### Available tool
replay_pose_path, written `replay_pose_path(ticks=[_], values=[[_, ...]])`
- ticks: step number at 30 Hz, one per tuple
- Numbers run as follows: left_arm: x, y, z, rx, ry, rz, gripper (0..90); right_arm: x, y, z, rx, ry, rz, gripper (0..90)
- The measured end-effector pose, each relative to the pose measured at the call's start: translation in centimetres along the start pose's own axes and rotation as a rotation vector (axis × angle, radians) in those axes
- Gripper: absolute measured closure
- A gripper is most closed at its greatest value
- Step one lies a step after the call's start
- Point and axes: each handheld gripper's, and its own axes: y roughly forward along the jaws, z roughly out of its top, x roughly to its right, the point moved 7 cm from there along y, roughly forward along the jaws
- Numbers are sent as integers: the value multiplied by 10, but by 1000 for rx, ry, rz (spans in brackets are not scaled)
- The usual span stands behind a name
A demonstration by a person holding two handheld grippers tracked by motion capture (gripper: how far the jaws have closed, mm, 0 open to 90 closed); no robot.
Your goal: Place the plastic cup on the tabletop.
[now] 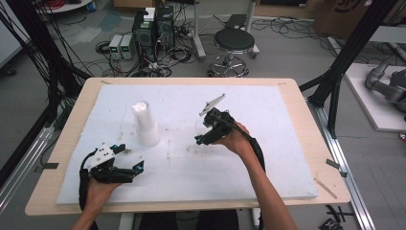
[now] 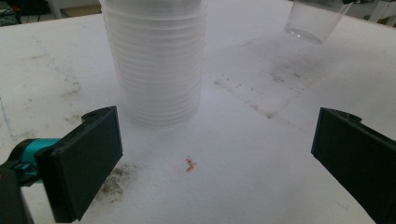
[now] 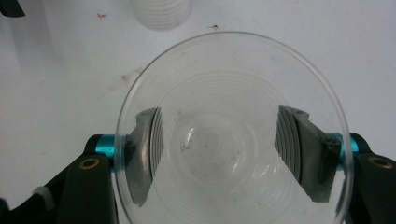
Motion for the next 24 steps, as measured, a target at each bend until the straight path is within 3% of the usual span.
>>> replay_pose_path(ticks=[24], values=[[0, 1, 0, -13, 1, -5, 19, 2, 30, -12, -166, -26, -4, 325]])
